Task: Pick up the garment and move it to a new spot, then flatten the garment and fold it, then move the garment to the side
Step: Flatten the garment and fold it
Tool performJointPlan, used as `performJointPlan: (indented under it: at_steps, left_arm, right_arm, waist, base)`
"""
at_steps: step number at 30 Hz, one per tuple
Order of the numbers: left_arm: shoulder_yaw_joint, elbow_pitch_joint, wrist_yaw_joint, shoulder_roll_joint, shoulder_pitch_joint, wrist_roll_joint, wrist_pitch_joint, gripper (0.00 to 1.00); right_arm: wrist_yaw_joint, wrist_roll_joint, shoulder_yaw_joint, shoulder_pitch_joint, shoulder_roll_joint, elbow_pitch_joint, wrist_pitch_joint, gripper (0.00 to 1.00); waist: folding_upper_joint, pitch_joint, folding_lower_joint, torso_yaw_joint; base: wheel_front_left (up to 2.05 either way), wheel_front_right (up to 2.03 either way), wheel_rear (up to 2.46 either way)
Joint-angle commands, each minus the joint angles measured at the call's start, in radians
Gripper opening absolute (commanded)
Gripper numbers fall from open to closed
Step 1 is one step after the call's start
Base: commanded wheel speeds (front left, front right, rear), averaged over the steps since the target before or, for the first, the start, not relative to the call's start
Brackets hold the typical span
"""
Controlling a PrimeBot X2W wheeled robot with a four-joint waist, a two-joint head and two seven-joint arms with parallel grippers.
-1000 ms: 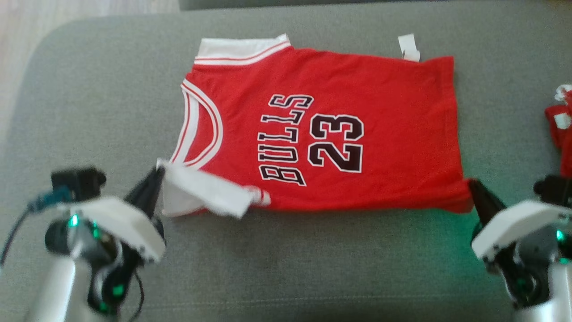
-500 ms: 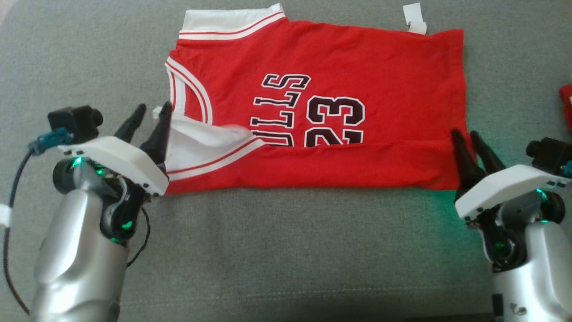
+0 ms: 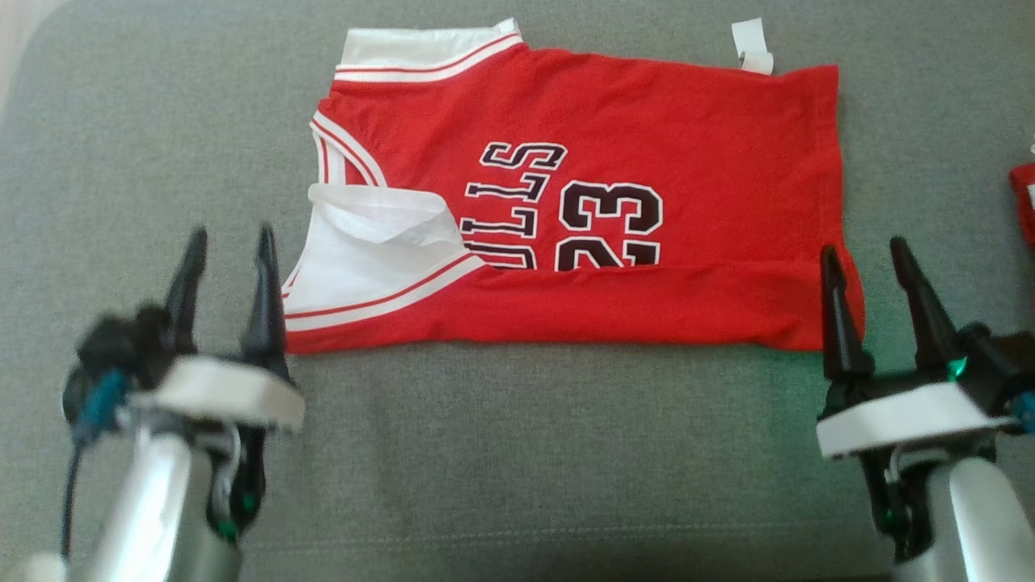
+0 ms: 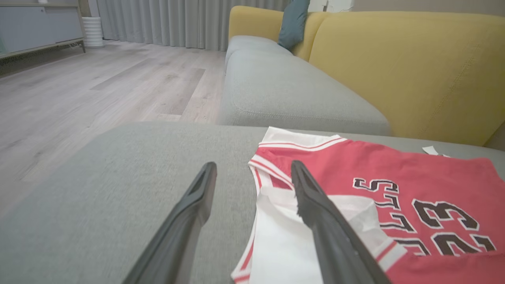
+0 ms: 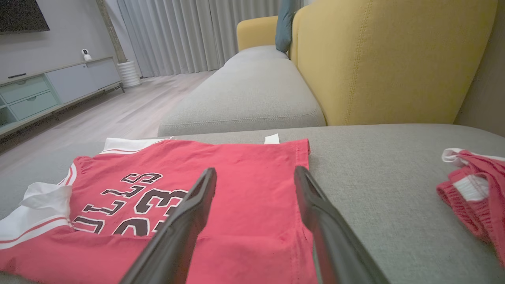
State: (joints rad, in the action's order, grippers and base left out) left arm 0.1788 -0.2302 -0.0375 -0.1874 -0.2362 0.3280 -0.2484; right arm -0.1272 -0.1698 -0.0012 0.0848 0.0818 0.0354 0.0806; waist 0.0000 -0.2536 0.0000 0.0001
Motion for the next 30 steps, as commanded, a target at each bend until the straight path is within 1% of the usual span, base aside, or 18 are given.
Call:
performJointPlan:
  at_steps: [1, 4, 7, 11, 14, 19, 22, 30]
  left_arm:
    - [-0.039, 0.059, -0.014, -0.022, 0.010, -0.017, -0.011, 1.00]
    - [-0.032, 0.112, -0.025, -0.013, 0.087, -0.034, -0.012, 1.00]
    - [-0.024, 0.130, -0.030, -0.003, 0.141, -0.038, -0.013, 1.00]
    - [-0.014, 0.127, -0.024, 0.003, 0.162, -0.035, -0.013, 1.00]
    - [-0.009, 0.094, -0.017, 0.004, 0.156, -0.021, 0.008, 1.00]
    - [0.001, 0.028, 0.016, 0.005, 0.123, 0.012, 0.053, 1.00]
    - [-0.001, -0.045, 0.044, 0.007, 0.088, 0.048, 0.086, 1.00]
    - [-0.014, -0.225, 0.098, 0.006, -0.009, 0.119, 0.136, 1.00]
  right_arm:
    - [-0.003, 0.011, 0.029, -0.012, 0.009, -0.045, 0.002, 1.00]
    - [-0.003, 0.020, 0.031, -0.058, 0.005, -0.061, -0.010, 1.00]
    - [-0.003, 0.013, 0.027, -0.088, -0.002, -0.068, -0.017, 1.00]
    - [-0.003, 0.007, 0.022, -0.104, -0.010, -0.070, -0.026, 1.00]
    - [-0.003, -0.001, 0.013, -0.106, -0.012, -0.056, -0.038, 1.00]
    - [-0.003, -0.005, -0.016, -0.100, -0.011, -0.016, -0.065, 1.00]
    - [-0.003, -0.011, -0.034, -0.084, -0.011, 0.019, -0.091, 1.00]
    - [-0.003, -0.021, -0.058, 0.000, -0.014, 0.116, -0.157, 1.00]
  waist:
    - [0.0000, 0.012, 0.0000, 0.002]
    - [0.0000, 0.026, 0.0000, 0.006]
    - [0.0000, 0.038, 0.0000, 0.007]
    - [0.0000, 0.046, 0.0000, 0.007]
    - [0.0000, 0.047, 0.0000, 0.005]
    - [0.0000, 0.038, 0.0000, 0.003]
    - [0.0000, 0.024, 0.0000, 0.000]
    - [0.0000, -0.008, 0.0000, -0.013]
  base:
    - [0.00, 0.00, 0.00]
    - [0.00, 0.00, 0.00]
    - [0.00, 0.00, 0.00]
    - [0.00, 0.00, 0.00]
    - [0.00, 0.00, 0.00]
    - [0.00, 0.00, 0.00]
    - [0.00, 0.00, 0.00]
    - [0.00, 0.00, 0.00]
